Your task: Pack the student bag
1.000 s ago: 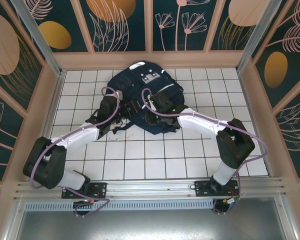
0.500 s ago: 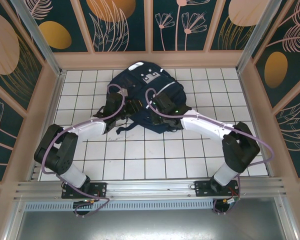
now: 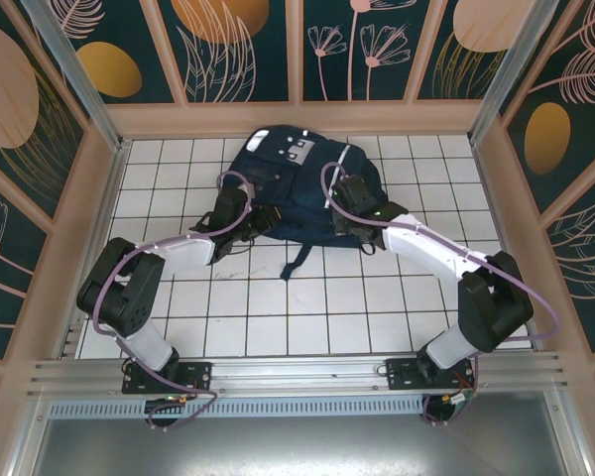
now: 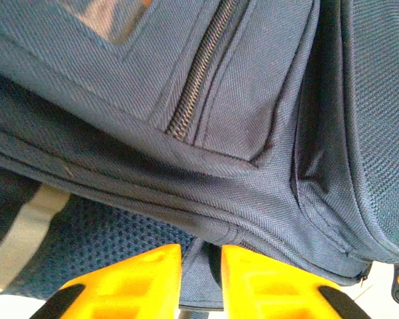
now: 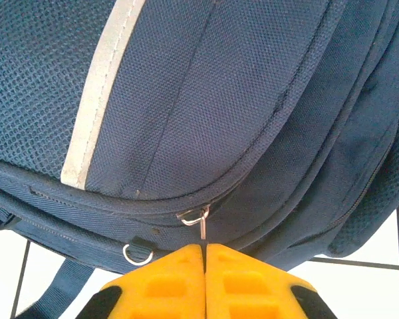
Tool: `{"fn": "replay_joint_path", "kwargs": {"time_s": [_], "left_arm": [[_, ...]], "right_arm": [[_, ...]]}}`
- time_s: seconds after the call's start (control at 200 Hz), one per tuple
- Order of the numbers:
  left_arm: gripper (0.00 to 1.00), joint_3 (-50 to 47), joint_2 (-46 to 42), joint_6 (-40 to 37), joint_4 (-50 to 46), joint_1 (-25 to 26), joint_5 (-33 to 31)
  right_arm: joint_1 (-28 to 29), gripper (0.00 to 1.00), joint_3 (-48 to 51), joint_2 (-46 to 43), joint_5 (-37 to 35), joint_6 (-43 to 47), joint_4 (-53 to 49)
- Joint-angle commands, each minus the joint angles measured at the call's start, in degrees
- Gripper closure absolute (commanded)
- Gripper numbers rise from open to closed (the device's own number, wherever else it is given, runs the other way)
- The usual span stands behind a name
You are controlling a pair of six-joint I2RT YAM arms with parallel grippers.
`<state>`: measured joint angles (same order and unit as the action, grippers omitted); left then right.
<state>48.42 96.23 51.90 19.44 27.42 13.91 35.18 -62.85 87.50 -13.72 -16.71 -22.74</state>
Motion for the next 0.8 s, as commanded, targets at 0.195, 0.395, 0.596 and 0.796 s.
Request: {"fn": "replay_joint_path", "kwargs": {"time_s": [0.195, 0.395, 0.596, 0.796], "left_arm": [[0.48, -4.83, -7.89, 7.37, 7.56, -0.35, 3.04], [0.42, -8.43, -6.84, 19.44, 21.57, 0.34, 10.24], [0.47, -3.20, -1.32, 21.16, 20.20, 2.36, 9.42], [0.62, 0.22, 5.18, 23.24, 21.96, 2.42, 8.21]], "right_arm": [[2.79, 0.98, 2.53, -3.26, 16.01, 3.72, 5.88], [3.12, 0.97, 2.50, -2.88, 18.34, 2.43, 8.01], [3.31, 0.98, 2.03, -2.55, 18.15, 2.08, 8.04], [3.33, 0.98, 2.73, -3.41, 17.61, 1.70, 7.91]]}}
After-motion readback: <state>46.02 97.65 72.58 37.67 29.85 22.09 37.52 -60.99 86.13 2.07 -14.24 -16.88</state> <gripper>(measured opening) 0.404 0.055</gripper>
